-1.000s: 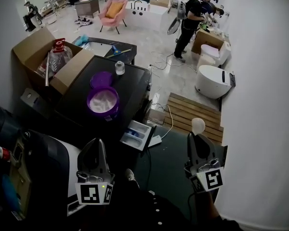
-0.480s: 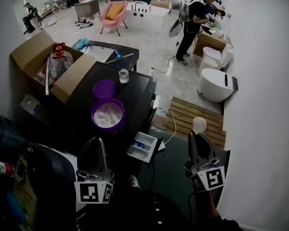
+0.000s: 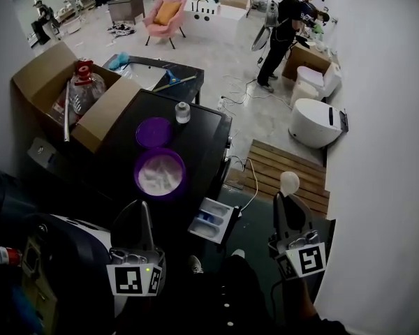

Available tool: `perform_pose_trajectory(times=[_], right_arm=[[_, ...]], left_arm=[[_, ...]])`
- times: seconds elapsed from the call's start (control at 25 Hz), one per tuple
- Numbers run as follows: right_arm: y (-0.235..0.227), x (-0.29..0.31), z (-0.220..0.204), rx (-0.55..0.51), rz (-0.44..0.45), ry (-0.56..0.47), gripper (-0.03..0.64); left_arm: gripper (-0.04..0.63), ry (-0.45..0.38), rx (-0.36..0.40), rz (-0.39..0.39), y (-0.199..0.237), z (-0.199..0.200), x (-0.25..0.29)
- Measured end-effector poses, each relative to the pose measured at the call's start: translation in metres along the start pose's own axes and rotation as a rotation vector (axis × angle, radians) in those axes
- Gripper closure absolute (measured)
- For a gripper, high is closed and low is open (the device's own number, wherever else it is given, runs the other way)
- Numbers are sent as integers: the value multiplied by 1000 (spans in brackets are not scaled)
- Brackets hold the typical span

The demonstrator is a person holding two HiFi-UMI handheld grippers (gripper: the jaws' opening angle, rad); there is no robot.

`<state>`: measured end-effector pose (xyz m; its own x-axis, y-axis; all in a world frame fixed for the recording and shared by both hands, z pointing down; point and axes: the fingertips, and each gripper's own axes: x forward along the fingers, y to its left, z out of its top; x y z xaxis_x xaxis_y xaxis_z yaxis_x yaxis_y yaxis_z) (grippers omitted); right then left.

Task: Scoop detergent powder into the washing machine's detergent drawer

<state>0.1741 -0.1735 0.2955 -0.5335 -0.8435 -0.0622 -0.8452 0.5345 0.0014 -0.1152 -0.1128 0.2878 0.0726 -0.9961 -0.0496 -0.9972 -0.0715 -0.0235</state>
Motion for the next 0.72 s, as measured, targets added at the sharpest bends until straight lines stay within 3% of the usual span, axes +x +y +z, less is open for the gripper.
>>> perform_pose_trajectory(times=[0.44, 0.72], right_arm=[[-43, 59, 11, 15, 95, -12, 583], [-51, 98, 1, 24, 214, 1, 583]], left_arm=[[581, -6, 8, 120, -10, 9, 39], [581, 14, 13, 228, -9, 2, 44]])
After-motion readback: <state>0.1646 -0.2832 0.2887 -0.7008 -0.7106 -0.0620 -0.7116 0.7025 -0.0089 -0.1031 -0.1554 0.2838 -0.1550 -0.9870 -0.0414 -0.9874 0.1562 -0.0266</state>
